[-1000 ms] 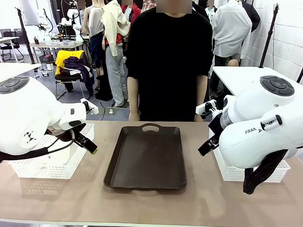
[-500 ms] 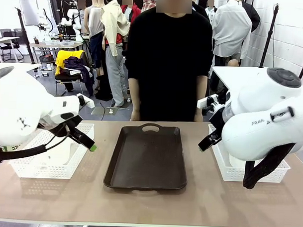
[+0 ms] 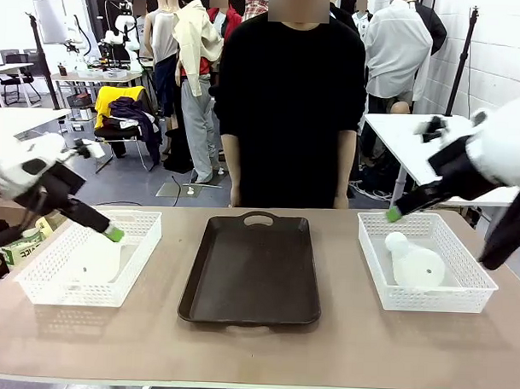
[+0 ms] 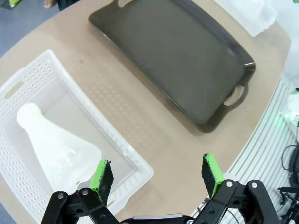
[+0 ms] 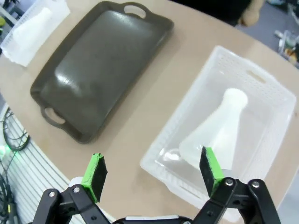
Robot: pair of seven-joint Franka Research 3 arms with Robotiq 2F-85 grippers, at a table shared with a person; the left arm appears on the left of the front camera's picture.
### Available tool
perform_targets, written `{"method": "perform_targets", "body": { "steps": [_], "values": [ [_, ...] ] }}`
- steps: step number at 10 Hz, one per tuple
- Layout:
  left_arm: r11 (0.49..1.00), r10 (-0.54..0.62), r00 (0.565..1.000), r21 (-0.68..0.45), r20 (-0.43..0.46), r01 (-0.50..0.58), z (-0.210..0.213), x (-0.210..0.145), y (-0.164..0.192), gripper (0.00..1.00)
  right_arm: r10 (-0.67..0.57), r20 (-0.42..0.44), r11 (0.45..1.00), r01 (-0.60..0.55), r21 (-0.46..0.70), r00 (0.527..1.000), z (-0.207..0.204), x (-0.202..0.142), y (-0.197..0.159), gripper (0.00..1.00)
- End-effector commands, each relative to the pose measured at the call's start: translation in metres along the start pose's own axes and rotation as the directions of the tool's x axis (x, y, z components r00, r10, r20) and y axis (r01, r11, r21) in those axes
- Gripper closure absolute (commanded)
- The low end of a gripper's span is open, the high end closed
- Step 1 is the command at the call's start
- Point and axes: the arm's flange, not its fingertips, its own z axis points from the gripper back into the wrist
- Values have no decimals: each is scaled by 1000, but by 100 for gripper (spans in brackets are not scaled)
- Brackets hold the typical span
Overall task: Prepare the laboratory tools.
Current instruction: Pick up the Big flask that the person points to.
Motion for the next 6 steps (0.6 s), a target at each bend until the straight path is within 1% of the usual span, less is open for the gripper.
{"method": "perform_targets", "body": {
  "steps": [1, 2, 3, 4, 6],
  "values": [
    [995, 50, 999, -86, 6, -49, 10, -5, 30, 0, -74, -61, 995, 78, 66, 995, 7, -14, -35, 0],
    [986, 89, 996, -143, -9, -90, 15, -12, 47, 0, -130, -77, 985, 138, 103, 989, 9, -19, -56, 0],
    [962, 122, 988, -233, -91, -141, 19, -20, 64, 0, -180, -100, 976, 190, 103, 979, 9, -25, -72, 0],
    [947, 172, 982, -262, -73, -185, 24, -28, 80, 0, -215, -123, 968, 228, 104, 969, 8, -29, -86, 0],
    [913, 219, 975, -346, -35, -217, 39, -43, 104, 0, -267, -164, 951, 288, 117, 950, 9, -39, -101, 0]
  ]
}}
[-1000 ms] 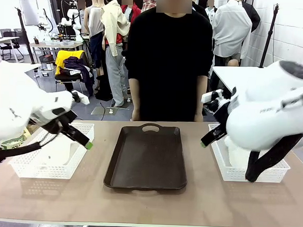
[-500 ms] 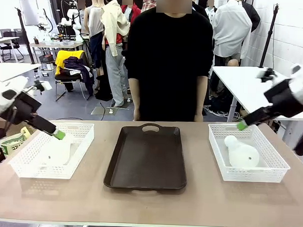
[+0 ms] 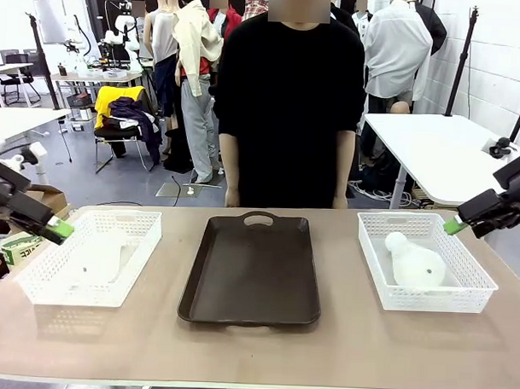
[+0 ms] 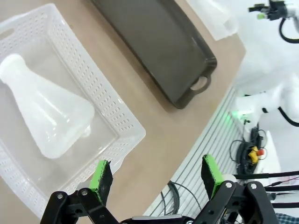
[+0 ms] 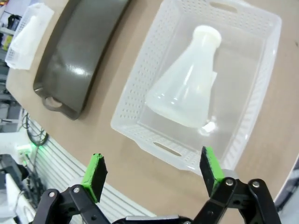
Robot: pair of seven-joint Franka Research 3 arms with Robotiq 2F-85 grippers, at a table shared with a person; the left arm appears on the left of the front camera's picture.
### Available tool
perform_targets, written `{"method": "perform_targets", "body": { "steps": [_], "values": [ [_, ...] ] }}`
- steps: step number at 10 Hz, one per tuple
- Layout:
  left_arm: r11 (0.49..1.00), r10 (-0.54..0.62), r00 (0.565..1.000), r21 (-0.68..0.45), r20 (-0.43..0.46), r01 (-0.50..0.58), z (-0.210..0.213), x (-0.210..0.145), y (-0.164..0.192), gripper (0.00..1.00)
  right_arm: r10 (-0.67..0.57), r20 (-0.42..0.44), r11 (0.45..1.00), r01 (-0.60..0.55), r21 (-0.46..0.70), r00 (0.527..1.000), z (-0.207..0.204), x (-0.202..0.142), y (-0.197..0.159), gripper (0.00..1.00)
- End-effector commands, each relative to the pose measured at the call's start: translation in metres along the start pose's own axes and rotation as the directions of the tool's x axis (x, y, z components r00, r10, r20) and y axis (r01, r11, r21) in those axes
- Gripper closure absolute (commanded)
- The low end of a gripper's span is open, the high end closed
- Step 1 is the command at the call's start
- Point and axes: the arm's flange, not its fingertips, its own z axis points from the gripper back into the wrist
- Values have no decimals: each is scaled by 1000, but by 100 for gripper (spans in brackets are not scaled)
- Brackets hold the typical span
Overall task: Prepare the laboratory tools.
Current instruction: Pick up the Big flask that the person points to.
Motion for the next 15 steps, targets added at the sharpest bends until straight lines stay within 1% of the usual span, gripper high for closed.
{"method": "perform_targets", "body": {
  "steps": [1, 4, 7, 8, 11, 15],
  "values": [
    [997, 16, 999, -82, 45, -12, 17, 4, 22, 0, -20, -21, 999, 21, 38, 1000, 0, 6, -7, 0],
    [988, 77, 992, -141, 96, -63, 25, 1, 41, 0, -53, -29, 994, 56, 98, 998, 4, 6, -20, 0],
    [973, 111, 987, -213, 119, -84, 22, 4, 42, 0, -78, -32, 978, 83, 190, 996, 3, 4, -34, 0],
    [973, 109, 987, -218, 120, -81, 22, 5, 42, 0, -77, -20, 973, 79, 217, 997, 3, 5, -37, 0],
    [972, 94, 986, -228, 136, -61, 22, 2, 39, 0, -71, -18, 973, 73, 218, 997, 4, 5, -38, 0],
    [973, 100, 985, -222, 143, -67, 21, 0, 34, 0, -64, -33, 972, 70, 222, 997, -2, 6, -40, 0]
  ]
}}
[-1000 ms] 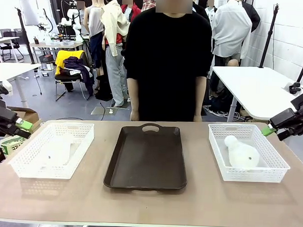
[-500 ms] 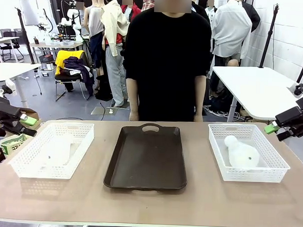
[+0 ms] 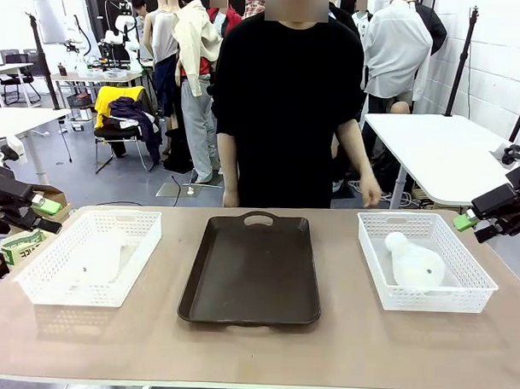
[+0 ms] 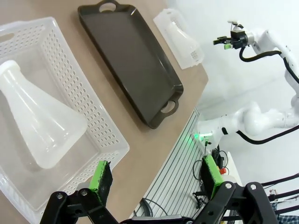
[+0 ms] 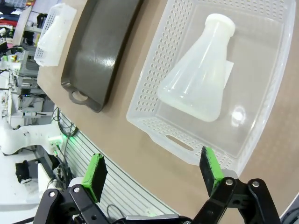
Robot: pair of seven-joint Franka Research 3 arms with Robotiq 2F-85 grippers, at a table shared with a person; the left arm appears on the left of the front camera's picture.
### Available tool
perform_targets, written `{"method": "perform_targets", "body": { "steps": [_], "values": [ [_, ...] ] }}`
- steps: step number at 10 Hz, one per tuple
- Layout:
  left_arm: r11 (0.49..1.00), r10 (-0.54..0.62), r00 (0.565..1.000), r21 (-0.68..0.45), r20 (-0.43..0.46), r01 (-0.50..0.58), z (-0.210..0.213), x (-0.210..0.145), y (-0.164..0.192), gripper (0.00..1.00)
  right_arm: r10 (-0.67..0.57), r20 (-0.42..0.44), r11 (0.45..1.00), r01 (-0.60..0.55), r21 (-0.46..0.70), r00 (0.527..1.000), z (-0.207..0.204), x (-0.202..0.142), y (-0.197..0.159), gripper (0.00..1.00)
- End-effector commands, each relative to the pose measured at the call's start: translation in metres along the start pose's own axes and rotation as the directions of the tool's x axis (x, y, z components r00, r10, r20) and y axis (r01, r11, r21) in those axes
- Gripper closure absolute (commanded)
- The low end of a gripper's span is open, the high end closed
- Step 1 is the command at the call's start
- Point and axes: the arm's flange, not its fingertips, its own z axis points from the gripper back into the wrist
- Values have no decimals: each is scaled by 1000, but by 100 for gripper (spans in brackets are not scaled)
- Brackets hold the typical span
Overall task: Prepare the laboratory tools.
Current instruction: Pick up the Big flask that the person points to.
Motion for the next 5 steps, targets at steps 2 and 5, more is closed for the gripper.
{"method": "perform_targets", "body": {
  "steps": [2, 5],
  "values": [
    [1000, 0, 1000, 0, 0, 0, 0, 0, 0, 0, -2, 5, 1000, 2, 2, 1000, 2, 0, 1, 0],
    [1000, 0, 1000, 0, 0, 0, 0, 0, 0, 0, -2, 5, 1000, 2, 2, 1000, 2, 0, 1, 0]
  ]
}}
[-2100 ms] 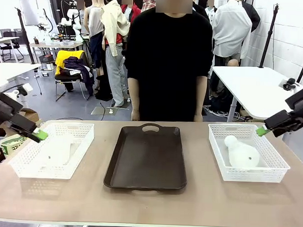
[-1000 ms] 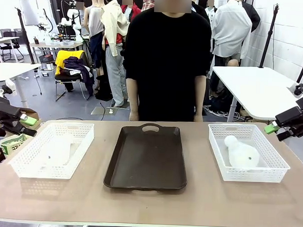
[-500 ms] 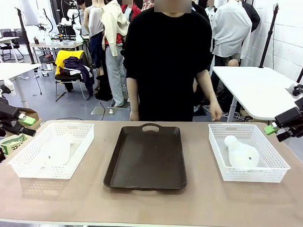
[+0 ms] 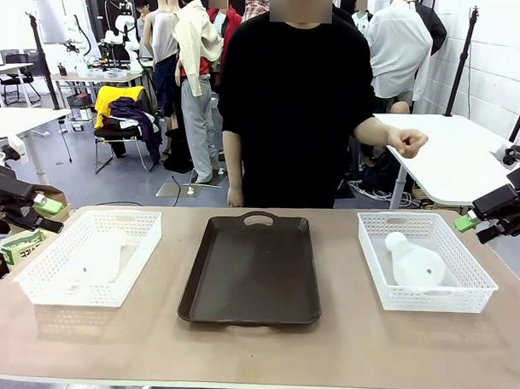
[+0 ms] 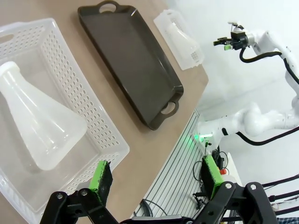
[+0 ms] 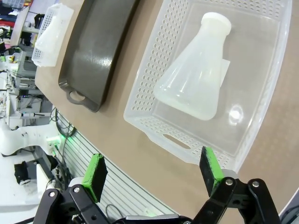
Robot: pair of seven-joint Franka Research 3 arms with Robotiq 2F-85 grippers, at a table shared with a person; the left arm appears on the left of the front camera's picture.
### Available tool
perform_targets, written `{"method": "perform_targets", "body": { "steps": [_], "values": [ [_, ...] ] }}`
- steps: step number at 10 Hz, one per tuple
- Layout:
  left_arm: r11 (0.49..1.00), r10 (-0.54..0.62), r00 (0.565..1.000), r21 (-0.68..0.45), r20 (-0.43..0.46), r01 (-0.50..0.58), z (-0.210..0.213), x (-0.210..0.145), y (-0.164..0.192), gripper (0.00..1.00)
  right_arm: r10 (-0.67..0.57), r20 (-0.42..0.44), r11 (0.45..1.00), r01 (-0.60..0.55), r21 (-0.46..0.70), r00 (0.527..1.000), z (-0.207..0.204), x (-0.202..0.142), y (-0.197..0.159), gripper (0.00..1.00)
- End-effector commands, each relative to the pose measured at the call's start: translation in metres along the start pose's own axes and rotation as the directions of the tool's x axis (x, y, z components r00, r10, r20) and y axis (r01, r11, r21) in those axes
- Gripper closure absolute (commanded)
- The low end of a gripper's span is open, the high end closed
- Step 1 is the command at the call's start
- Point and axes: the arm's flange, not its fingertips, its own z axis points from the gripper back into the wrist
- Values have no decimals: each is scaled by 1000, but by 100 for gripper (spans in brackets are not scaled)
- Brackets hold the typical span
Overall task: Prepare the laboratory tools.
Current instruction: Pick up the Big flask that the person points to.
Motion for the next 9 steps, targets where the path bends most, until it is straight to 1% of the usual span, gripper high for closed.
{"method": "perform_targets", "body": {
  "steps": [1, 9],
  "values": [
    [1000, -2, 1000, -1, -1, 2, 2, -1, 0, 0, 2, 5, 1000, -2, 15, 1000, 0, 1, 2, 0],
    [1000, -2, 1000, -1, -1, 2, 2, -1, 0, 0, 2, 5, 1000, -2, 15, 1000, 0, 1, 2, 0]
  ]
}}
